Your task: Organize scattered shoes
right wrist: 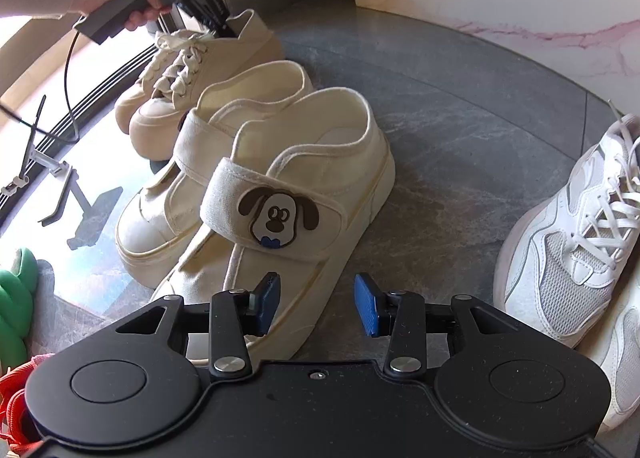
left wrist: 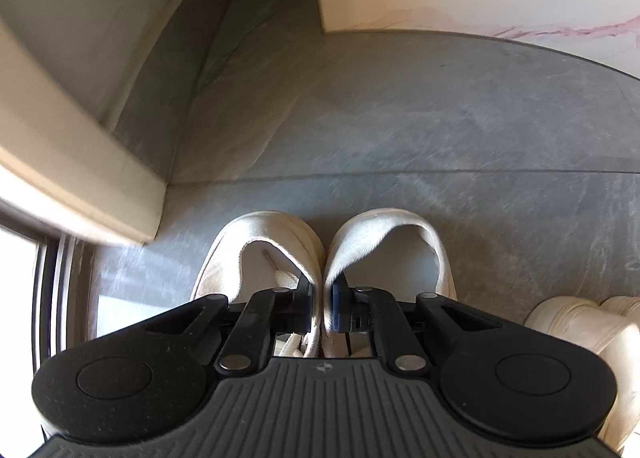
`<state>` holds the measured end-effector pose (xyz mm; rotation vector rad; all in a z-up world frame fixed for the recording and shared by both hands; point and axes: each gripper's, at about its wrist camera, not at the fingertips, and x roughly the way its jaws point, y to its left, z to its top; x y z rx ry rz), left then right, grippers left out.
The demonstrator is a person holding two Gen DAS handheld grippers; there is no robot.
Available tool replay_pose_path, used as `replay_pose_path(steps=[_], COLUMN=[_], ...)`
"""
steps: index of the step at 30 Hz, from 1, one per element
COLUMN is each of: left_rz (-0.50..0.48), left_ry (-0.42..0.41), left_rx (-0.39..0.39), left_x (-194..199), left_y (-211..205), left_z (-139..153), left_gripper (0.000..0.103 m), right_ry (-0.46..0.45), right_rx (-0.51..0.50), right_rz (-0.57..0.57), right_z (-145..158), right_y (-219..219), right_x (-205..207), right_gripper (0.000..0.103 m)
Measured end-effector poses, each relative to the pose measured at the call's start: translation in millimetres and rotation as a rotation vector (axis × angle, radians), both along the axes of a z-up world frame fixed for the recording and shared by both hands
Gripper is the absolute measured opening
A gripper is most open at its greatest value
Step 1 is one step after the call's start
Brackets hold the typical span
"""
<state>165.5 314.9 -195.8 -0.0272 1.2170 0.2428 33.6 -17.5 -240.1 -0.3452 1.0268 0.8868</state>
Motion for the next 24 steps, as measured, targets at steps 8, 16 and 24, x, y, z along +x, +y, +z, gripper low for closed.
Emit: replay_pose_path(steps=[8,16,24], left_rz=[-0.005,0.031,0.03], left_ry=[-0.015,-0.032,-0.024], left_rx=[0.028,0.041,0.098], left_x=[63,129,177], left_y=[2,8,3], left_z=[5,5,7], left_gripper=[0.007,0.007,0.007], right_ry=[0.006,0.001,-0.002], right_rx=[-0.016,-0.012,0.002], right_rz=[-0.004,-0.018,-0.023], right_z=[-6,-6,-4], right_y=[-5,-16,-22], right_x=[7,18,31], right_gripper=[0.039,0.039,0.039])
